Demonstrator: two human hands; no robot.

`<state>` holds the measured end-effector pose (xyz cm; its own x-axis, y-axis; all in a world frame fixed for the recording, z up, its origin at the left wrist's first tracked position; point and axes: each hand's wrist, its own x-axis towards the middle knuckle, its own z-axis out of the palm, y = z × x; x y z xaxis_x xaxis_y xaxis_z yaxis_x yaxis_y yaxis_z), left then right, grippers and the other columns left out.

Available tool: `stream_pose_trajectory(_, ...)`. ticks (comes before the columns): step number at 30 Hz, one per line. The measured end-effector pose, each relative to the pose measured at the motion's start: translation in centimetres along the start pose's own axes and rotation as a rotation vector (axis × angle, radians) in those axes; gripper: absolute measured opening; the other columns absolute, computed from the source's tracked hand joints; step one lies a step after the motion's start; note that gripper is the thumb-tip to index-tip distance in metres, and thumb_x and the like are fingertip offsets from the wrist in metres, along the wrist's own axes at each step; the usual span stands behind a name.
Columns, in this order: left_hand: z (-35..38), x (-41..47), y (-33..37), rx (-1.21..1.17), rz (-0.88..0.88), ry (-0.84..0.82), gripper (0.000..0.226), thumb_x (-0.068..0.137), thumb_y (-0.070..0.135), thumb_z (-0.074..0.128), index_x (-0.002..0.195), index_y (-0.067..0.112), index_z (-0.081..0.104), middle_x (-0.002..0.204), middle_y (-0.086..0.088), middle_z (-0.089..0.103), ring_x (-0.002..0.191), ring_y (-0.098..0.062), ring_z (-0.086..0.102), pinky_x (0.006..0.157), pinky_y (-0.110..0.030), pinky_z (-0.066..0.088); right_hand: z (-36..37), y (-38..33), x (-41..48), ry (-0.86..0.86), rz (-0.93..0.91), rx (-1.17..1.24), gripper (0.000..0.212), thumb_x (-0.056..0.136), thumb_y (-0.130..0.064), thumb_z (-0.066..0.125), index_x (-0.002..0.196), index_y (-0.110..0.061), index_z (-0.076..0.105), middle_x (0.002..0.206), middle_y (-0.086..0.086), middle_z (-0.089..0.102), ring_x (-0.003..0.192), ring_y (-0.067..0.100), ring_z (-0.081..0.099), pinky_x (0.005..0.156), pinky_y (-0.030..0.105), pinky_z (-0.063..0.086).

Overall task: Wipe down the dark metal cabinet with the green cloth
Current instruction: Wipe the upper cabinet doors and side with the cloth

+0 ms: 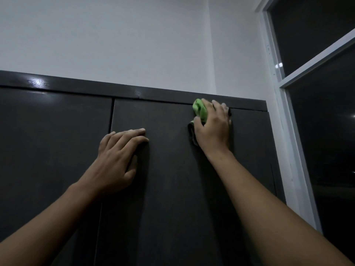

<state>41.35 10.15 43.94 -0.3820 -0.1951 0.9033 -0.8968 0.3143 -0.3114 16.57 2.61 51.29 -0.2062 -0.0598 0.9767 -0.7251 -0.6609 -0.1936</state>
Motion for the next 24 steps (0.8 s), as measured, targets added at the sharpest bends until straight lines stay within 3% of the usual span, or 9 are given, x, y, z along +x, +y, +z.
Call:
stream_pose_trajectory(3, 0.1, 0.5, -0.9, -0.006, 0.047, 0.025, 0.046, 0.085, 0.025, 0.043, 0.129, 0.018, 0.056, 0.144, 0.000, 0.048, 0.128, -0.024, 0.046, 0.107, -0.048, 0.034, 2.0, -3.1, 1.4, -0.031, -0.056, -0.051, 0.059, 0.089, -0.031, 0.056, 0.146, -0.022, 0.047, 0.152, 0.009, 0.044, 0.147, 0.032, 0.026, 0.118, 0.055, 0.022)
stream_pose_trajectory(6, -0.2, 0.9, -1.6, -0.031, 0.030, 0.062, 0.042, 0.087, 0.030, 0.044, 0.125, 0.018, 0.058, 0.140, -0.002, 0.049, 0.126, -0.024, 0.046, 0.104, -0.038, 0.038, 2.7, -4.9, 0.9, -0.146, -0.307, -0.053, 0.067, 0.084, -0.043, 0.049, 0.148, -0.025, 0.046, 0.155, 0.005, 0.042, 0.149, 0.031, 0.024, 0.120, 0.058, 0.015)
stream_pose_trajectory(8, -0.7, 0.9, -2.2, -0.060, 0.002, 0.078, 0.044, 0.085, 0.036, 0.045, 0.124, 0.021, 0.058, 0.139, 0.001, 0.047, 0.125, -0.021, 0.043, 0.100, -0.031, 0.036, 2.5, -4.8, -0.1, -0.253, -0.518, -0.089, 0.074, 0.081, -0.055, 0.042, 0.151, -0.031, 0.041, 0.160, -0.002, 0.035, 0.152, 0.026, 0.018, 0.122, 0.053, 0.007)
stream_pose_trajectory(11, -1.4, 1.0, -3.2, -0.077, -0.010, 0.074, 0.040, 0.084, 0.030, 0.057, 0.124, 0.025, 0.056, 0.139, 0.004, 0.046, 0.126, -0.021, 0.043, 0.098, -0.031, 0.036, 1.9, -3.1, -0.6, -0.302, -0.743, -0.145, 0.071, 0.081, -0.053, 0.041, 0.150, -0.034, 0.042, 0.160, -0.005, 0.034, 0.151, 0.026, 0.019, 0.119, 0.054, 0.009)
stream_pose_trajectory(13, -1.5, 1.0, -3.5, -0.073, -0.005, 0.069, 0.042, 0.084, 0.022, 0.063, 0.125, 0.026, 0.056, 0.140, 0.006, 0.046, 0.127, -0.020, 0.043, 0.099, -0.034, 0.039, 2.0, -2.4, 0.0, -0.173, -0.640, -0.109, 0.063, 0.081, -0.045, 0.046, 0.143, -0.034, 0.052, 0.154, 0.002, 0.039, 0.145, 0.029, 0.025, 0.118, 0.056, 0.020)
stream_pose_trajectory(15, -1.6, 1.0, -3.3, -0.072, -0.013, 0.059, 0.043, 0.085, 0.024, 0.062, 0.127, 0.027, 0.054, 0.143, 0.009, 0.041, 0.129, -0.015, 0.037, 0.101, -0.034, 0.038, 2.6, -3.3, 0.7, -0.041, -0.330, -0.059, 0.059, 0.081, -0.040, 0.049, 0.139, -0.035, 0.056, 0.142, 0.009, 0.039, 0.131, 0.031, 0.029, 0.114, 0.055, 0.030)
stream_pose_trajectory(17, -1.5, 1.0, -3.1, -0.077, -0.030, 0.032, 0.044, 0.089, 0.026, 0.058, 0.133, 0.026, 0.050, 0.146, 0.009, 0.035, 0.130, -0.010, 0.028, 0.104, -0.028, 0.031, 3.5, -5.2, 1.6, 0.037, -0.141, -0.078, 0.060, 0.081, -0.037, 0.049, 0.141, -0.032, 0.056, 0.133, 0.011, 0.043, 0.124, 0.033, 0.037, 0.110, 0.051, 0.032)
stream_pose_trajectory(20, -1.6, 1.3, -3.0, -0.072, -0.032, 0.009, 0.044, 0.092, 0.026, 0.055, 0.135, 0.024, 0.047, 0.147, 0.007, 0.033, 0.130, -0.010, 0.025, 0.103, -0.023, 0.026, 4.9, -8.5, 2.1, 0.056, -0.209, -0.045, 0.057, 0.081, -0.029, 0.058, 0.137, -0.023, 0.060, 0.128, 0.012, 0.054, 0.120, 0.035, 0.046, 0.103, 0.047, 0.034)
stream_pose_trajectory(24, -2.2, 1.1, -3.1, -0.069, -0.030, 0.005, 0.044, 0.092, 0.028, 0.055, 0.135, 0.020, 0.048, 0.139, 0.001, 0.038, 0.127, -0.015, 0.032, 0.103, -0.026, 0.036, 6.8, -11.8, 0.4, -0.115, -0.558, 0.065, 0.053, 0.076, -0.027, 0.059, 0.128, -0.017, 0.068, 0.127, 0.010, 0.062, 0.120, 0.035, 0.053, 0.103, 0.051, 0.039)
